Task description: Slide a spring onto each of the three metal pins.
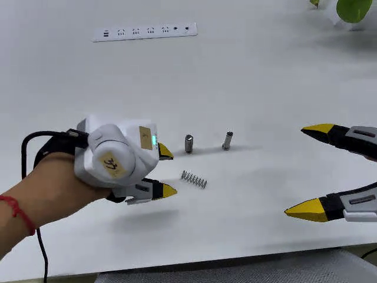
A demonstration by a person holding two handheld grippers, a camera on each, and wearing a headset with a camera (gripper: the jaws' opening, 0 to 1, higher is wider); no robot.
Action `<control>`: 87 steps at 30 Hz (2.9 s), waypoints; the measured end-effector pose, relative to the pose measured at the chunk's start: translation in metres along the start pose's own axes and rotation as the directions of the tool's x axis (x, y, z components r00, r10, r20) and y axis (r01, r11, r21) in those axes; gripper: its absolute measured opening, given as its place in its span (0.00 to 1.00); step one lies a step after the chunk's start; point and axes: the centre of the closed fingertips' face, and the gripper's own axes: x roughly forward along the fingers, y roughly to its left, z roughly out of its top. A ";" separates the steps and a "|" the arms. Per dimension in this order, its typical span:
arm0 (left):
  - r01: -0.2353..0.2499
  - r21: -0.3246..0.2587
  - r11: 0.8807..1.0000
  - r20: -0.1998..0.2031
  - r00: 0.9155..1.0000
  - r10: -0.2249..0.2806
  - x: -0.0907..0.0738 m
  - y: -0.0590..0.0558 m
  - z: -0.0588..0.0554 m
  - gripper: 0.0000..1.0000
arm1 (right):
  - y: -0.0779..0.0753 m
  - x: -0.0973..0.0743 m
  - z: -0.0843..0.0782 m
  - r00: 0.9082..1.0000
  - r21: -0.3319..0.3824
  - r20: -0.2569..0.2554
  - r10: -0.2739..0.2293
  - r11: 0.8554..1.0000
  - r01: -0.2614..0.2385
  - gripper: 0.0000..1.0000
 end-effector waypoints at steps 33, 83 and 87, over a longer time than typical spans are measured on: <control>-0.010 -0.051 0.999 -0.160 0.987 0.002 0.059 0.000 -0.024 0.12 | 0.000 -0.018 -0.022 0.998 0.064 0.029 -0.055 0.997 0.053 0.92; 0.102 -0.475 0.874 0.568 0.794 0.216 -0.047 -0.010 0.131 0.10 | 0.024 0.007 0.112 0.925 0.342 0.380 -0.014 0.931 -0.126 0.43; 0.125 -0.482 0.867 0.602 0.766 0.224 -0.053 -0.010 0.136 0.10 | 0.022 0.009 0.113 0.928 0.357 0.373 -0.021 0.926 -0.123 0.32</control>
